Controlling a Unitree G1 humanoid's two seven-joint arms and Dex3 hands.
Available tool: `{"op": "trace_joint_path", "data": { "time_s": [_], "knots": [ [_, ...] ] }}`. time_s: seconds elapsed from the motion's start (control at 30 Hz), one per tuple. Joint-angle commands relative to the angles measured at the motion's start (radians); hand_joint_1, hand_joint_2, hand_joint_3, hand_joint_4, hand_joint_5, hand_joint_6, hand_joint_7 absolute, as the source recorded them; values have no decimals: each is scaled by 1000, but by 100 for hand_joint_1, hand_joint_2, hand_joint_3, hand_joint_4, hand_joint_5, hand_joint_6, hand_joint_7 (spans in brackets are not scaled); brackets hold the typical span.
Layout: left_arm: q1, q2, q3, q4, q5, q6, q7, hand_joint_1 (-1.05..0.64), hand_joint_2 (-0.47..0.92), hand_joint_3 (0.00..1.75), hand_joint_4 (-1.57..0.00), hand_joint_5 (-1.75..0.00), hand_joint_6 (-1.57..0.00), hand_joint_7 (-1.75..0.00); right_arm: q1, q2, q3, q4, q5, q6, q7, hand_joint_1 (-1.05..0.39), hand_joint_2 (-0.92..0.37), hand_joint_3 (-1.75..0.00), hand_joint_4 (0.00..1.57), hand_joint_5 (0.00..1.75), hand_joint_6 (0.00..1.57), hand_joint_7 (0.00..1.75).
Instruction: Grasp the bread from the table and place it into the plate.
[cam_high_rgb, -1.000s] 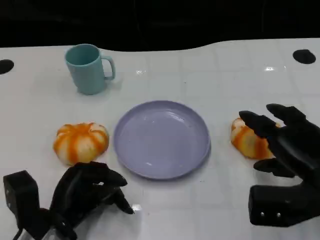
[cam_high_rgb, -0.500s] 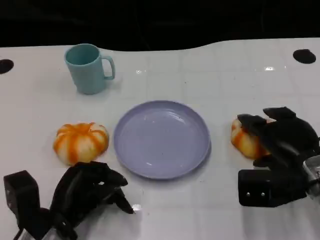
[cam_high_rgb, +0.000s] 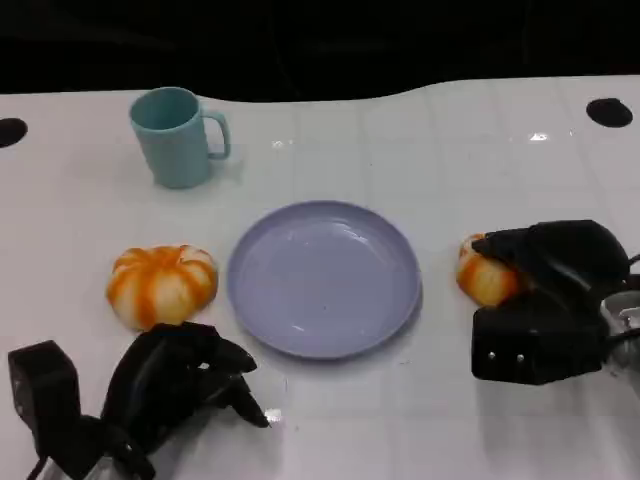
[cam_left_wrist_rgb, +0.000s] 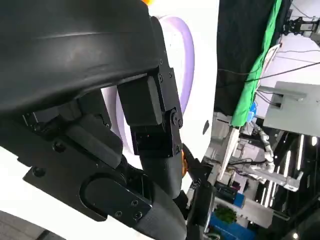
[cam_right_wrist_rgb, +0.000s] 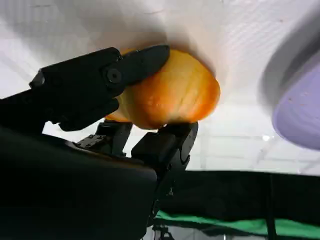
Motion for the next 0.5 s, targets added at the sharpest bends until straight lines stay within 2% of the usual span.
{"op": "trace_joint_path", "data": {
  "time_s": [0.03, 0.13, 0.17, 0.23, 0.37, 0.43, 0.5],
  "knots": [
    [11, 12, 4, -6, 4, -6, 0, -105, 73, 0, -157, -57, -157, -18, -3, -3, 20, 40, 5, -65, -104, -13, -64, -77, 91, 173, 77, 157],
    [11, 12, 5, 0, 3, -6, 0, -105, 73, 0, -157, -58, -157, -17, -8, -1, 26, 52, 6, -97, -181, -13, -56, -88, 88, 174, 67, 172],
    [11, 12, 6, 1, 2, -4, 1, -105, 73, 0, -157, -58, -157, -17, -13, -2, 28, 50, 5, -103, -206, -14, -57, -84, 88, 175, 70, 160],
    [10, 14, 5, 2, 5, -1, 5, -105, 73, 0, -157, -58, -157, -17, -21, -3, 28, 45, 5, -119, -264, -11, -54, -83, 90, 175, 74, 155],
    [9, 16, 6, 2, 6, 8, 9, -105, 72, 0, -157, -59, -157, -20, -39, 4, 17, 35, 20, -139, -329, -9, -51, -98, 94, 175, 75, 164],
    [11, 14, 7, 2, 3, 6, 5, -105, 72, 0, -157, -59, -157, -20, -44, 6, 10, 18, 29, -144, -339, -9, -48, -104, 95, 175, 77, 161],
    [17, 11, 7, -5, 3, 1, 6, -105, 72, 0, -157, -58, -157, -20, -44, 6, 4, -9, 39, -150, -341, -10, -39, -112, 96, 175, 83, 148]
  ]
}}
